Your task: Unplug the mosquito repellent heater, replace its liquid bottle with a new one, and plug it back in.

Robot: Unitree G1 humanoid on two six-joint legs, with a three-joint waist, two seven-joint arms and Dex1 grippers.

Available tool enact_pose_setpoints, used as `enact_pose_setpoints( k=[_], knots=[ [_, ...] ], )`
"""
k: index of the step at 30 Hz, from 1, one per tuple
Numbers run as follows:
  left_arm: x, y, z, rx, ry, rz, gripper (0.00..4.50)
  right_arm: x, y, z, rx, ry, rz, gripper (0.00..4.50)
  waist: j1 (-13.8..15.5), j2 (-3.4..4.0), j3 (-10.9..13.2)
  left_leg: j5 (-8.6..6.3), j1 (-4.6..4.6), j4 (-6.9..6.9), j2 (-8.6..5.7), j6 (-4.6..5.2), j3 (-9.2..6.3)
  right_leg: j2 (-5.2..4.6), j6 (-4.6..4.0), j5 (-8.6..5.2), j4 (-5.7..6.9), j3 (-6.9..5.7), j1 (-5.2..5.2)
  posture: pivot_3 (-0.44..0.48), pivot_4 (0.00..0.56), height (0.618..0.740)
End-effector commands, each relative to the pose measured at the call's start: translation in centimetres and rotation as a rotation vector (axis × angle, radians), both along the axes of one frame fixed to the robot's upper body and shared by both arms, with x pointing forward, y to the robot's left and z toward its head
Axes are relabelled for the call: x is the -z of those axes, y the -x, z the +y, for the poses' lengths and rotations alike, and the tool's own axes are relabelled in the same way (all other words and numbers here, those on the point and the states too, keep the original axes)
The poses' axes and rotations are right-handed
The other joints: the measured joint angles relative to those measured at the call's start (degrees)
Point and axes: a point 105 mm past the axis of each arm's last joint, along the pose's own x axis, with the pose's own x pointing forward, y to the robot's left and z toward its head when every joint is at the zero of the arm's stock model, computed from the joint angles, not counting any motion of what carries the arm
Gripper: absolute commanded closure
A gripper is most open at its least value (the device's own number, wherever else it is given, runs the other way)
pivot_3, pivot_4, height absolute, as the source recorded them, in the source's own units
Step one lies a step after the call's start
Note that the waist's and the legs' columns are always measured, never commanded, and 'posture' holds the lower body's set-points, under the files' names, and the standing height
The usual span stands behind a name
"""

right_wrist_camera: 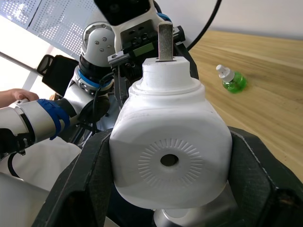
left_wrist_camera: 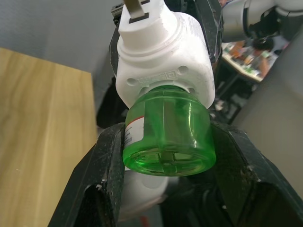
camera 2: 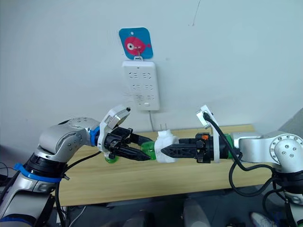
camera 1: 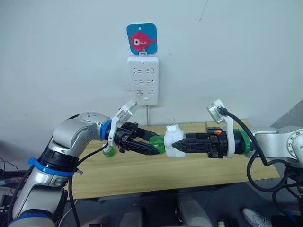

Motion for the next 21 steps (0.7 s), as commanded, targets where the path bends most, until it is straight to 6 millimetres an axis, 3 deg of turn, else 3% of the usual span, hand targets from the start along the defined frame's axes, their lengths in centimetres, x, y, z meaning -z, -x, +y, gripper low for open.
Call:
enact_pose_setpoints(
  k=[1,4,7,9,15,21],
  knots=[
    [0.2,-1.1,1.5,-0.048,-0.003,-0.219,1.86,-0.4,-0.5,-0.7,0.046,-0.040,0.019,1.54,0.15,0.00,0.00,0.00,0.00,0.00,0.01,0.00,-0.01,0.00,0.00,0.00,-0.01,-0.01,0.01,-0.165,0.124,0.733],
    [0.7,-2.1,1.5,-0.107,0.028,-0.475,0.95,0.0,-1.0,-1.3,0.083,-0.052,0.041,1.54,0.27,0.01,-0.01,0.00,0.01,-0.01,0.01,-0.01,0.03,-0.11,-0.02,0.01,-0.02,0.07,0.01,-0.167,0.127,0.733],
    [1.0,-2.5,1.7,-0.175,0.086,-0.615,0.04,0.2,-1.3,-1.7,0.116,-0.065,0.059,1.54,0.78,0.00,0.00,0.00,-0.03,0.03,0.01,-0.01,0.05,-0.28,-0.03,0.02,-0.06,0.11,0.01,-0.167,0.127,0.733],
    [1.6,-1.8,1.8,-0.192,0.134,-0.739,0.00,0.3,-1.7,-2.0,0.142,-0.077,0.070,1.54,0.94,0.01,-0.02,0.00,-0.01,0.03,0.01,-0.01,0.12,-0.30,-0.03,0.02,-0.07,0.13,0.01,-0.167,0.127,0.733],
    [2.4,0.0,0.5,-0.237,0.201,-0.866,0.00,0.4,-2.2,-2.5,0.174,-0.087,0.084,1.54,1.78,0.01,-0.02,0.00,-0.03,0.02,0.03,-0.01,0.03,-0.35,-0.04,0.03,-0.04,0.24,0.01,-0.161,0.130,0.733],
    [1.7,-1.9,-0.8,-0.322,0.243,-0.950,0.00,0.2,-2.2,-2.2,0.159,-0.091,0.080,1.54,2.87,0.03,-0.04,0.01,0.01,0.07,-0.02,0.00,0.10,-0.18,-0.03,0.04,-0.02,0.11,0.06,-0.154,0.128,0.733]
  ],
)
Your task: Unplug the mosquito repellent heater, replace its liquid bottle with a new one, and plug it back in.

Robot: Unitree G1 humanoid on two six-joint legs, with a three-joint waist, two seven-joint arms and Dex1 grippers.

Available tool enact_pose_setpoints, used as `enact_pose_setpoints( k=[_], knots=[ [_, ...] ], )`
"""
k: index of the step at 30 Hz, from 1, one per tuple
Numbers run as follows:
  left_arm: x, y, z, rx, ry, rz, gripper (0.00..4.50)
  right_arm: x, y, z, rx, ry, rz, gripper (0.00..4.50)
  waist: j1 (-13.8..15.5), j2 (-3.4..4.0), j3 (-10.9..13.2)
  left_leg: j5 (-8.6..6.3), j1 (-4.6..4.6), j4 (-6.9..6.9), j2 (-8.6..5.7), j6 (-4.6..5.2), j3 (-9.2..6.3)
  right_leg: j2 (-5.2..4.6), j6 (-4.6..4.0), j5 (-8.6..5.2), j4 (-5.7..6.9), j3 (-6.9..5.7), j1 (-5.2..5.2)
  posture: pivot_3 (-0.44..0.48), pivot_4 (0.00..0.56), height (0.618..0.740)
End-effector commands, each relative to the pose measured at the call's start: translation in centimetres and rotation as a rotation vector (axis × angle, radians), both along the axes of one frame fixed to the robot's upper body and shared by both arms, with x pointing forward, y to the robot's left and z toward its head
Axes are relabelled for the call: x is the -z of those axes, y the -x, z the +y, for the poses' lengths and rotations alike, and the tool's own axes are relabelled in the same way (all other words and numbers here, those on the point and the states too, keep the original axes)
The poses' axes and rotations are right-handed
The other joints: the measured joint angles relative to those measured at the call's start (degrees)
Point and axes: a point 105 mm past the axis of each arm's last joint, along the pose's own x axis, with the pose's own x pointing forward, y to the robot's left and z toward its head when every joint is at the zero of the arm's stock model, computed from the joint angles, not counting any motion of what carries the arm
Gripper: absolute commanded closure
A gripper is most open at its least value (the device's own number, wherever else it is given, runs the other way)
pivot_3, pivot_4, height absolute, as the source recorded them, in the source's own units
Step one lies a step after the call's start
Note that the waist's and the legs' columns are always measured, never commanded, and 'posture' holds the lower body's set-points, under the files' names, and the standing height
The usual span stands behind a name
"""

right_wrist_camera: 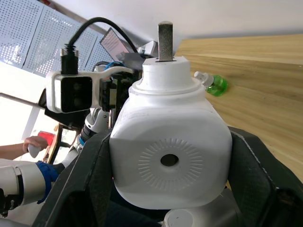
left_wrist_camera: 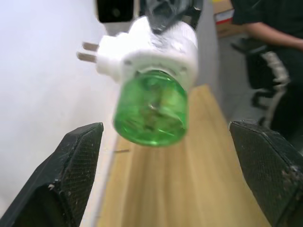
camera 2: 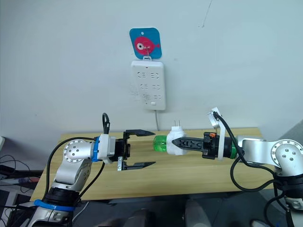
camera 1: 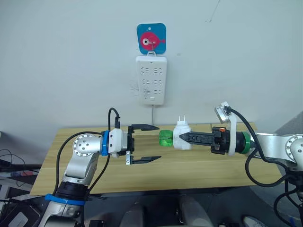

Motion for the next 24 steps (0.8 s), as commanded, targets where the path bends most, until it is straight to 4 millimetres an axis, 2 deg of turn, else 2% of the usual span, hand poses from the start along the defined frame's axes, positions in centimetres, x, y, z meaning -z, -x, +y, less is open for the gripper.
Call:
enact_pose_setpoints(
  k=[1,7,10,15,16,18,19,21,24],
  knots=[
    [-1.2,-0.8,-1.0,-0.012,0.047,-0.085,0.00,-1.6,0.2,0.2,-0.022,-0.043,-0.049,1.54,0.22,-0.01,-0.01,0.00,0.00,0.01,0.00,0.00,0.03,0.04,0.03,0.02,-0.01,0.00,0.00,-0.154,0.128,0.733],
    [-1.0,-0.5,-1.8,0.047,0.048,-0.092,0.00,-1.6,0.4,0.5,-0.030,-0.044,-0.054,1.54,0.13,0.00,-0.02,0.00,0.01,0.00,-0.01,0.01,0.15,0.04,0.08,0.05,0.00,0.05,-0.03,-0.159,0.126,0.733],
    [-0.9,-0.4,-2.0,0.065,0.056,-0.075,0.58,-1.6,0.5,0.7,-0.033,-0.047,-0.057,1.54,0.14,0.01,-0.02,0.00,0.01,0.00,0.01,0.01,0.08,0.04,0.08,0.05,0.02,0.02,-0.03,-0.164,0.125,0.733],
    [-1.2,-0.2,-2.0,0.097,0.040,-0.049,2.11,-1.6,0.6,0.8,-0.033,-0.043,-0.061,1.54,0.13,0.00,-0.02,0.00,0.01,0.01,-0.01,0.01,0.11,0.06,0.08,0.05,0.01,0.03,-0.01,-0.165,0.125,0.733],
    [-1.3,-0.2,-2.0,0.103,0.033,-0.042,2.18,-1.6,0.6,0.8,-0.034,-0.042,-0.062,1.54,0.13,0.00,-0.02,0.00,0.01,0.02,0.00,0.02,0.12,0.06,0.08,0.06,0.02,0.03,-0.01,-0.165,0.125,0.733],
    [-1.1,-0.1,-1.9,0.127,-0.006,0.075,2.18,-1.6,0.8,0.8,-0.045,-0.034,-0.065,1.54,0.11,0.00,-0.02,0.00,0.01,0.02,0.00,0.01,0.09,0.07,0.08,0.05,0.03,0.01,-0.02,-0.160,0.126,0.733],
    [-0.8,-0.1,-1.9,0.139,-0.040,0.199,2.18,-1.5,1.0,0.9,-0.056,-0.026,-0.065,1.54,0.08,0.00,-0.02,0.00,0.01,0.01,0.00,0.02,0.07,0.09,0.08,0.05,0.04,-0.01,-0.02,-0.160,0.126,0.733],
    [-0.7,-0.1,-1.7,0.154,-0.079,0.536,2.18,-1.5,1.4,1.0,-0.077,-0.019,-0.065,1.54,-0.18,0.00,-0.02,0.00,0.00,0.01,0.01,0.02,0.03,0.10,0.09,0.05,0.06,-0.03,-0.02,-0.154,0.126,0.733],
    [-1.9,0.3,-0.8,0.224,-0.121,0.956,2.18,-1.5,1.6,1.1,-0.102,-0.018,-0.066,1.54,-0.40,0.00,-0.02,0.00,-0.01,0.03,-0.01,0.02,-0.08,0.14,0.10,0.04,0.05,-0.13,0.00,-0.148,0.127,0.733]
  ],
)
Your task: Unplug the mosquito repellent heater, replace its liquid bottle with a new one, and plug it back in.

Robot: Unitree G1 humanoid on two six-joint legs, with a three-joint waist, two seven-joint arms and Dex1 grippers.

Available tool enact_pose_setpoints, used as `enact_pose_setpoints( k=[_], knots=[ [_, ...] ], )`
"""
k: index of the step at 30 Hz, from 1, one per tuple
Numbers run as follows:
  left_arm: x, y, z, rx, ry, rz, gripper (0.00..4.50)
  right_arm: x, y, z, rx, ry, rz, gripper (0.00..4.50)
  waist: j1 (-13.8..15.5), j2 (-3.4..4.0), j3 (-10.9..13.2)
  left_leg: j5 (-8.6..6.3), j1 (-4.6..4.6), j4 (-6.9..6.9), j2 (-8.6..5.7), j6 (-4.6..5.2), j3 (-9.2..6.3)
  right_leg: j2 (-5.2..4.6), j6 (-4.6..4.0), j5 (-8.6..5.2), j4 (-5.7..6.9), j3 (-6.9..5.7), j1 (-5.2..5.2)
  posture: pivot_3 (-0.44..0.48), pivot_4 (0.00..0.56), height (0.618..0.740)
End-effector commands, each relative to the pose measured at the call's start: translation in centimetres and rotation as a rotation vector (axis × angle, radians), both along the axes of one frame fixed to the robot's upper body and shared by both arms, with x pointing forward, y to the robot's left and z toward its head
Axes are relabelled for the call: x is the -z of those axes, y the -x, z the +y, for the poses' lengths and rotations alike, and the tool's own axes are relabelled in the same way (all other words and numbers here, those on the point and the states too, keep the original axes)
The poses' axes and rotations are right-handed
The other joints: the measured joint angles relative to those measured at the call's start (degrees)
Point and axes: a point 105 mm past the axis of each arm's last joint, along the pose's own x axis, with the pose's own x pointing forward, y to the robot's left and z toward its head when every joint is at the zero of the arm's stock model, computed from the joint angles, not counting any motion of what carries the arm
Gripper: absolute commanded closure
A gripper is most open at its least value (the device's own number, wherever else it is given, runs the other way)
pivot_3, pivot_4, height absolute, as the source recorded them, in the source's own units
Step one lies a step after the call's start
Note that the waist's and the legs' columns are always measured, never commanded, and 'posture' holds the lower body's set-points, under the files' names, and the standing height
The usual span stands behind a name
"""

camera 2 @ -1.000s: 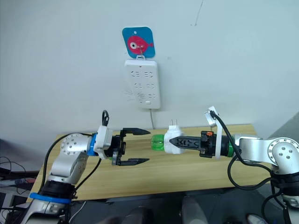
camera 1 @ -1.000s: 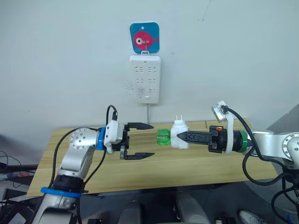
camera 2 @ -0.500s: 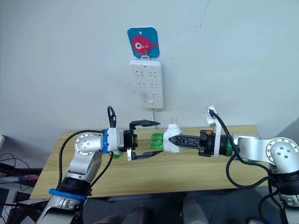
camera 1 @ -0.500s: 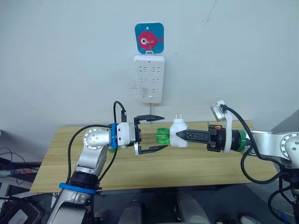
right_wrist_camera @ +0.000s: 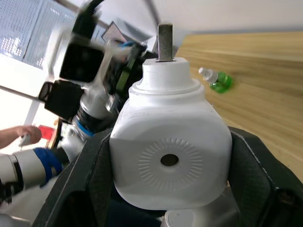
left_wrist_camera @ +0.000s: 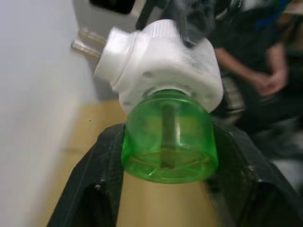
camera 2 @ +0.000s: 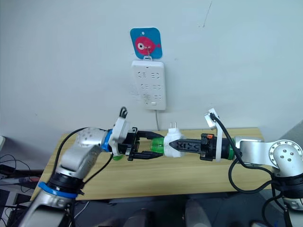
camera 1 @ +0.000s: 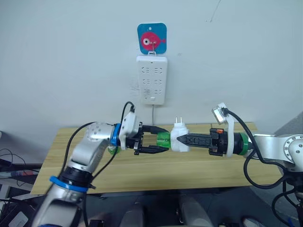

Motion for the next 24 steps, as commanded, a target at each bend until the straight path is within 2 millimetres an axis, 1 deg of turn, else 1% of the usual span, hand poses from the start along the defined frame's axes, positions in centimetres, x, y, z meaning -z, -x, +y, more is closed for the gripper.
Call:
enact_pose_setpoints(
  k=[1,2,5,8,9,10,11,12,16,17,19,21,24],
  knots=[
    [-1.5,0.3,1.2,0.055,-0.046,0.411,2.18,-1.3,1.0,0.4,-0.063,-0.020,-0.045,1.54,-0.20,-0.01,0.01,0.00,-0.01,0.01,-0.01,0.00,-0.02,0.02,0.00,0.00,0.01,-0.02,0.00,-0.148,0.127,0.733],
    [-2.0,0.1,1.3,0.055,-0.045,0.433,2.18,-1.3,1.0,0.4,-0.065,-0.020,-0.044,1.54,-0.36,-0.01,0.01,0.00,-0.03,0.01,0.00,0.00,-0.04,0.05,0.01,-0.01,0.01,-0.05,-0.01,-0.148,0.127,0.733],
    [-2.5,-0.4,1.4,0.046,-0.064,0.443,2.18,-1.2,1.0,0.4,-0.065,-0.018,-0.041,1.54,-0.71,0.00,0.00,0.00,0.00,-0.01,0.00,0.00,-0.01,0.05,0.00,-0.01,-0.01,-0.02,0.00,-0.148,0.127,0.733],
    [-2.8,0.2,2.0,0.101,-0.036,0.378,2.18,-1.1,0.8,0.3,-0.049,-0.021,-0.035,1.54,-0.95,0.00,0.00,0.00,0.00,-0.03,0.02,0.00,0.02,0.04,-0.01,-0.01,0.00,0.02,-0.05,-0.153,0.128,0.733],
    [-2.6,0.0,2.0,0.084,-0.030,0.360,2.18,-1.1,0.7,0.3,-0.045,-0.023,-0.034,1.54,-0.97,0.00,0.00,0.00,0.00,-0.04,0.04,0.00,0.02,0.04,-0.02,0.00,0.00,0.03,-0.06,-0.153,0.129,0.733],
    [-2.3,-0.1,2.0,0.079,-0.035,0.312,2.18,-1.0,0.7,0.3,-0.042,-0.026,-0.033,1.54,-0.94,0.00,0.00,0.00,0.01,-0.06,0.05,0.00,0.02,0.04,-0.02,-0.01,0.01,0.04,-0.07,-0.151,0.130,0.733],
    [-1.7,-0.2,1.9,0.063,-0.055,0.215,1.83,-1.0,0.7,0.3,-0.039,-0.029,-0.030,1.54,-0.88,0.00,0.00,0.01,0.02,-0.06,0.06,0.00,0.01,0.03,-0.03,-0.01,0.00,0.03,-0.06,-0.151,0.130,0.733],
    [-1.4,-0.1,1.8,0.066,-0.066,0.155,1.46,-1.0,0.7,0.3,-0.038,-0.030,-0.030,1.54,-0.85,0.00,0.00,0.01,0.01,-0.06,0.06,-0.01,0.01,0.02,-0.03,0.00,-0.01,0.04,-0.06,-0.153,0.131,0.733],
    [-0.9,-0.5,1.8,-0.013,-0.007,-0.138,0.33,-0.9,0.6,0.2,-0.028,-0.035,-0.025,1.54,-0.49,0.00,0.00,0.01,0.02,-0.05,0.04,-0.01,0.14,-0.12,-0.04,0.00,-0.04,0.17,-0.06,-0.155,0.134,0.733],
    [-0.8,-0.6,2.0,-0.038,0.009,-0.181,0.28,-0.9,0.6,0.1,-0.027,-0.035,-0.024,1.54,-0.27,0.00,0.00,0.01,0.02,-0.04,0.04,-0.01,0.15,-0.20,-0.04,0.00,-0.08,0.17,-0.06,-0.156,0.134,0.733],
    [-0.4,-0.4,2.6,-0.084,0.042,-0.342,0.28,-0.9,0.6,0.0,-0.023,-0.033,-0.023,1.54,-0.03,0.01,0.00,0.01,0.01,-0.02,0.03,-0.01,0.16,-0.25,-0.04,0.00,-0.09,0.18,-0.05,-0.158,0.134,0.733],
    [0.2,0.3,3.0,-0.087,0.061,-0.481,0.28,-0.8,0.6,-0.1,-0.020,-0.030,-0.022,1.54,0.06,0.01,0.00,0.00,0.04,-0.03,0.04,-0.01,0.22,-0.28,-0.04,0.00,-0.08,0.22,-0.05,-0.157,0.134,0.733],
    [1.1,1.6,3.0,-0.072,0.097,-0.622,0.28,-0.8,0.6,-0.1,-0.018,-0.029,-0.023,1.54,0.47,0.01,0.00,0.00,0.04,-0.05,0.05,-0.01,0.20,-0.28,-0.05,0.01,-0.09,0.22,-0.05,-0.155,0.134,0.733]
  ],
)
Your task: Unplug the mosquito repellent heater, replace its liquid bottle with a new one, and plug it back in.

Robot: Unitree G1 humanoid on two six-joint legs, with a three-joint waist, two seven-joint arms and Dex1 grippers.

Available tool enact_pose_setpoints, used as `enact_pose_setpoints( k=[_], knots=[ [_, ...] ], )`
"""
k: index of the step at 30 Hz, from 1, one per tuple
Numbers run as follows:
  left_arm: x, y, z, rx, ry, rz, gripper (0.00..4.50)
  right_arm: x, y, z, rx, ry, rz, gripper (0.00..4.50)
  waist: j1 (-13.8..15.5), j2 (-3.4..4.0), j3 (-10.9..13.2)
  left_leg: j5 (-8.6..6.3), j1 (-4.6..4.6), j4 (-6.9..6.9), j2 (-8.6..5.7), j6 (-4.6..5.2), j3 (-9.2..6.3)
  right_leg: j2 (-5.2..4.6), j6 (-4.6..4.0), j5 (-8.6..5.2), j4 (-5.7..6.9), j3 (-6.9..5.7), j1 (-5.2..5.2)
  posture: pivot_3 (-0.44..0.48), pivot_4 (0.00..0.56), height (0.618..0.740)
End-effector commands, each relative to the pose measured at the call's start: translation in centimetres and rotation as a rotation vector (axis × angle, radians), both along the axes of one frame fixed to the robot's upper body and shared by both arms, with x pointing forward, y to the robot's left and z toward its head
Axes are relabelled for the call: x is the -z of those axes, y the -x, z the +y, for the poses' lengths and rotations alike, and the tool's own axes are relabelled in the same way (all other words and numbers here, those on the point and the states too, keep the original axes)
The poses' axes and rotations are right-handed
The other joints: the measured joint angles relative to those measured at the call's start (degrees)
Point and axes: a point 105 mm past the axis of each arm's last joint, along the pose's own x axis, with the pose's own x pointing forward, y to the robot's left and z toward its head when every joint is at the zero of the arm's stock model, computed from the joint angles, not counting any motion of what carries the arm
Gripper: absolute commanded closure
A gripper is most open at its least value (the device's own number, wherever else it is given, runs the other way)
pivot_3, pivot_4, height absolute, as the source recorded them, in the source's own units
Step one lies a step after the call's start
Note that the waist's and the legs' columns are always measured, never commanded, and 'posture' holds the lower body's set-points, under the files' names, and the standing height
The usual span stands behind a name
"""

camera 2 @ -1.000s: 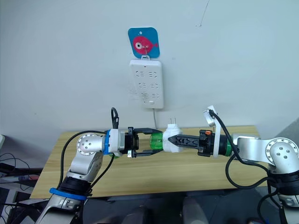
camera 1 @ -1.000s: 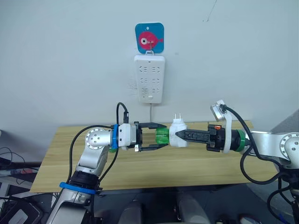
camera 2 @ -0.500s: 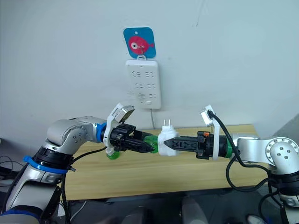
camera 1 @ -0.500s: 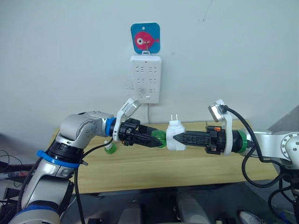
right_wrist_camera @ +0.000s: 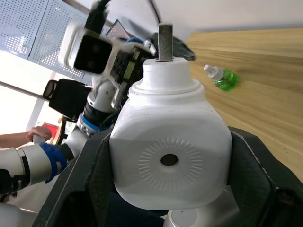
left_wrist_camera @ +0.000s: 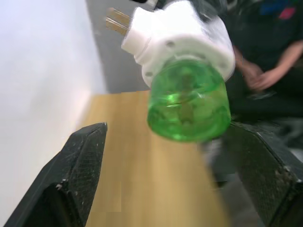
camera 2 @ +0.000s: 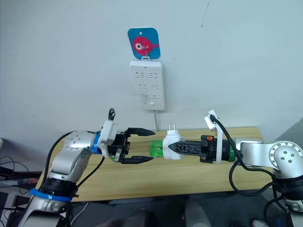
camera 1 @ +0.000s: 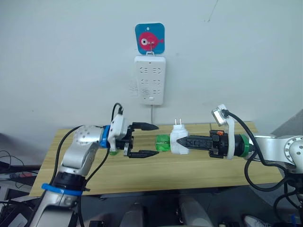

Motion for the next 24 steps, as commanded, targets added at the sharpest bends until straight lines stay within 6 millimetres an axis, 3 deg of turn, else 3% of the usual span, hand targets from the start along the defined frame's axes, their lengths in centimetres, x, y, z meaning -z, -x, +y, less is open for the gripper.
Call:
enact_pose_setpoints(
  k=[1,8,14,17,21,24],
  knots=[
    [-0.1,1.1,0.0,0.018,0.027,-0.220,0.28,-1.1,0.2,-0.1,-0.008,-0.026,-0.031,1.54,0.31,0.00,0.00,0.00,0.00,0.00,0.00,0.00,0.01,0.00,0.00,0.00,0.01,0.00,0.00,-0.155,0.134,0.733],
    [-0.5,0.3,-1.9,-0.032,0.105,-0.358,0.28,-1.1,0.2,0.1,-0.012,-0.025,-0.035,1.54,0.63,-0.01,-0.01,0.01,0.00,0.07,-0.04,0.01,0.06,0.05,0.01,0.02,0.00,-0.01,0.06,-0.150,0.129,0.733],
    [-1.3,-0.2,-3.7,-0.013,0.141,-0.352,0.28,-1.1,0.3,0.2,-0.015,-0.022,-0.037,1.54,0.46,-0.02,-0.02,0.02,0.01,0.07,-0.04,0.03,0.07,0.14,0.03,0.04,0.06,-0.01,0.05,-0.155,0.127,0.733],
    [-1.4,0.1,-3.9,0.019,0.135,-0.340,0.93,-1.0,0.4,0.2,-0.014,-0.021,-0.037,1.54,0.26,-0.01,-0.03,0.01,0.01,0.06,-0.04,0.03,0.05,0.14,0.03,0.04,0.06,-0.02,0.05,-0.155,0.127,0.733],
    [-1.4,0.2,-3.7,0.024,0.116,-0.321,2.18,-1.0,0.4,0.3,-0.012,-0.020,-0.037,1.54,0.18,-0.01,-0.03,0.02,0.02,0.06,-0.03,0.03,0.03,0.16,0.03,0.04,0.08,-0.04,0.05,-0.159,0.126,0.733],
    [-1.8,0.3,-3.6,0.030,0.111,-0.295,2.25,-0.9,0.5,0.3,-0.011,-0.019,-0.037,1.54,0.18,0.00,-0.03,0.02,0.03,0.06,-0.03,0.03,0.04,0.22,0.03,0.04,0.07,-0.04,0.05,-0.158,0.124,0.733]
  ],
)
